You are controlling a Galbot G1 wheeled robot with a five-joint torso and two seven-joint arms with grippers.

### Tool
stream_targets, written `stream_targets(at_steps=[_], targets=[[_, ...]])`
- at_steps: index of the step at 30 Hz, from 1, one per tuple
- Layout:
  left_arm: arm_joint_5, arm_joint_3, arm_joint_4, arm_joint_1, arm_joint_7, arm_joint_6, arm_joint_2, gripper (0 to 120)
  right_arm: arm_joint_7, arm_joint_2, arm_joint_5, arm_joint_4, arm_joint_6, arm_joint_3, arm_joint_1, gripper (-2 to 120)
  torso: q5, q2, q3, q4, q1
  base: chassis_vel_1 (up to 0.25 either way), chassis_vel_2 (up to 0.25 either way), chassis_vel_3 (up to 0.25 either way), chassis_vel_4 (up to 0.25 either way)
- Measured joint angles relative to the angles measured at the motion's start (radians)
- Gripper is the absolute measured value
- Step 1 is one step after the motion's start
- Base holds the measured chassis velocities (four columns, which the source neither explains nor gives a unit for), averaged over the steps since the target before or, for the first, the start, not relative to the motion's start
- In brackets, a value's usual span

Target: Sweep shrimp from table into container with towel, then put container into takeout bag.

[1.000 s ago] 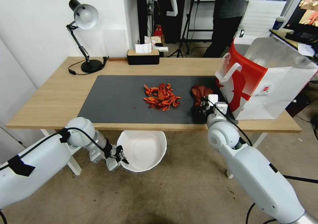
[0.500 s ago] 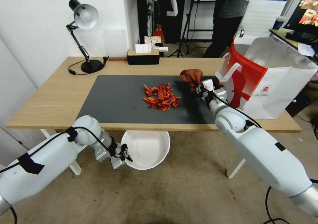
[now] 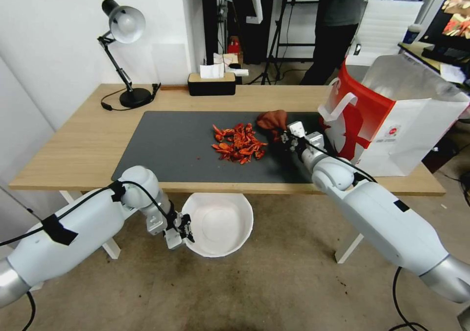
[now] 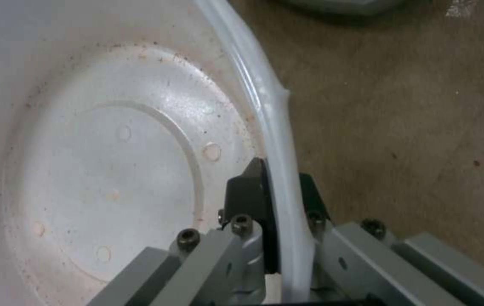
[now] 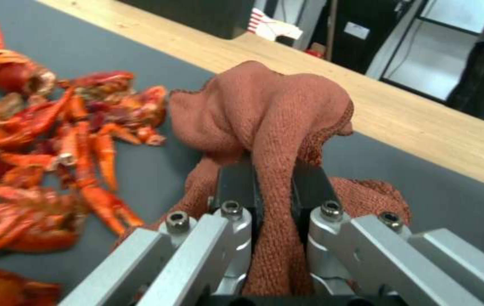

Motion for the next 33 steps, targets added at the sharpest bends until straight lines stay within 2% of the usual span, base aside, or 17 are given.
stream_targets(at_steps=[7, 8, 9, 12, 19, 27, 33], targets=[[-0.071, 0.056, 0.058, -0.077, 0.011, 0.012, -0.023, 0, -0.022, -0.017, 0.002, 0.02, -0.001, -0.028, -0.002, 5, 0.0, 0.0, 0.0, -0.0003, 0.0, 0.0, 0.0, 0.0, 0.0], [-0.111, 0.068, 0.073, -0.088, 0.022, 0.014, -0.028, 0, -0.024, -0.019, 0.002, 0.026, -0.001, -0.029, -0.004, 5, 0.0002, 0.0, 0.0, -0.0003, 0.0, 0.0, 0.0, 0.0, 0.0], [-0.111, 0.068, 0.073, -0.088, 0.022, 0.014, -0.028, 0, -0.024, -0.019, 0.002, 0.026, -0.001, -0.029, -0.004, 5, 0.0002, 0.0, 0.0, -0.0003, 0.0, 0.0, 0.0, 0.0, 0.0], [-0.22, 0.11, 0.091, -0.113, 0.033, 0.041, -0.028, 0, -0.027, -0.031, 0.003, 0.054, -0.001, -0.038, -0.015, 5, 0.0, 0.0, 0.0, -0.0001, 0.0, 0.0, 0.0, 0.0, 0.0], [-0.229, 0.127, 0.097, -0.142, 0.041, 0.041, -0.039, 0, -0.033, -0.053, 0.007, 0.089, -0.004, -0.058, -0.028, 5, 0.0001, 0.0, 0.0, -0.0001, 0.0, 0.0, 0.0, 0.0, 0.0], [-0.213, 0.127, 0.115, -0.163, 0.041, 0.027, -0.064, 0, -0.045, -0.061, 0.024, 0.1, -0.011, -0.091, -0.025, 5, 0.0001, 0.0, 0.0, -0.0002, 0.0, 0.0, 0.0, 0.0, 0.0], [-0.211, 0.122, 0.124, -0.168, 0.039, 0.019, -0.067, 0, -0.054, -0.063, 0.031, 0.11, -0.015, -0.105, -0.027, 5, 0.0001, 0.0, 0.0, -0.0002, 0.0, 0.0, 0.0, 0.0, 0.0]])
